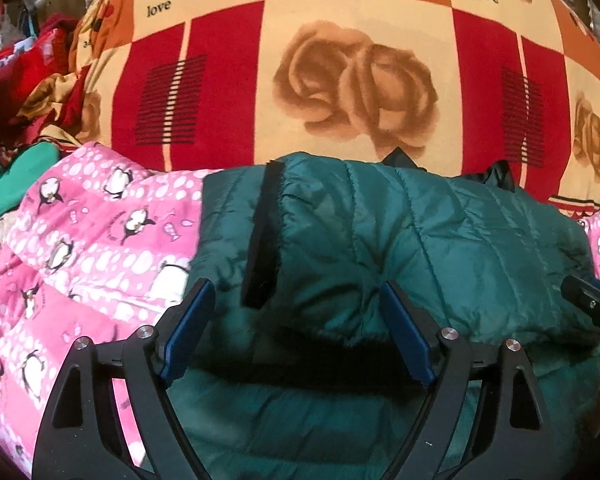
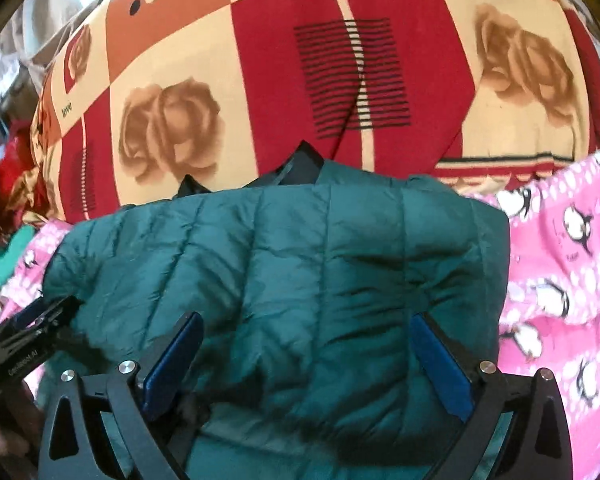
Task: Fold large clothes
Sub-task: 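Carry the hem over the body toward the collar with both tools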
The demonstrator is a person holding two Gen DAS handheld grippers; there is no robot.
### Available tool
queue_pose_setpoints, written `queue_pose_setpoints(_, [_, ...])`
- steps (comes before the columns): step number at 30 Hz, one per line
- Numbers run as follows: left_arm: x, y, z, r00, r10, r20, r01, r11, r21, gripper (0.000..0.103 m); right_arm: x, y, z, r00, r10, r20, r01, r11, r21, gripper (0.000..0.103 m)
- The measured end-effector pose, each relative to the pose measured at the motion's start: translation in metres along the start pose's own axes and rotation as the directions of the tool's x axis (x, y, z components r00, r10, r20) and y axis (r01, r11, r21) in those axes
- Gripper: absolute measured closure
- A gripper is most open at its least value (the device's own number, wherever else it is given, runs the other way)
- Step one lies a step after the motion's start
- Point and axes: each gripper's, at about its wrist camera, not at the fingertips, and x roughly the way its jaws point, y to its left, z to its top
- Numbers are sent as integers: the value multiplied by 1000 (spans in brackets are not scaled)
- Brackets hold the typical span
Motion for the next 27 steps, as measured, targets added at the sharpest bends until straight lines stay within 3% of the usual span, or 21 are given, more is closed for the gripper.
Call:
queue_pose_setpoints(4, [-22,5,-3,1000,6,25,-6,1000,2,19,-16,8,-7,999,34,17,-34,999,4,0])
queue_pose_setpoints(15, [-43,12,-20,1000,10,9,-10,1000,-20,19,-37,-10,-25,997,-81,1,81,997,2,0])
queue_pose_setpoints(27, [-57,10,-29,1000,9,20,-9,1000,-16,19,-49,-17,-41,997,-70,-13,71,997,17,0])
